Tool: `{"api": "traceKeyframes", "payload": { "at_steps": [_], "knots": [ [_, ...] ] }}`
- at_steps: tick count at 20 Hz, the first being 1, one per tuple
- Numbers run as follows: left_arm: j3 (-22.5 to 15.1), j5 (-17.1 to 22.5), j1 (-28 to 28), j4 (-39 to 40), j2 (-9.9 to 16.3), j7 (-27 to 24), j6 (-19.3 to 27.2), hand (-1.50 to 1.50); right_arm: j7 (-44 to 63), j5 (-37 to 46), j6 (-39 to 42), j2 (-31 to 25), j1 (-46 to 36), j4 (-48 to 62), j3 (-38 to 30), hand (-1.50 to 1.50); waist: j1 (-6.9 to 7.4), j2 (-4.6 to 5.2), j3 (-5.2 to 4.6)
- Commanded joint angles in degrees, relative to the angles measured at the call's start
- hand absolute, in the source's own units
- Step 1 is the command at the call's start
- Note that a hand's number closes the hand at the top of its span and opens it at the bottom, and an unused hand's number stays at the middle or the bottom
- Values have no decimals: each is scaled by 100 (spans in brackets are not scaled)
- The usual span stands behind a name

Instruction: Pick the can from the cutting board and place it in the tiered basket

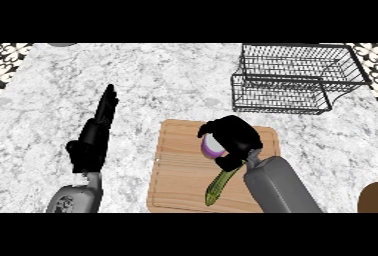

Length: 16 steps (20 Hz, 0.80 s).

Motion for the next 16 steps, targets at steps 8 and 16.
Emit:
{"api": "traceKeyframes", "payload": {
  "at_steps": [8,16],
  "knots": [
    [120,102,153,-135,67,-73,-144,0,-411,736,-1939,158,-542,1309,202,150,34,14,2],
    [109,-51,93,75,11,-124,37,0,3070,1776,-808,164,179,919,67,150,-153,-48,-17]
  ]
}}
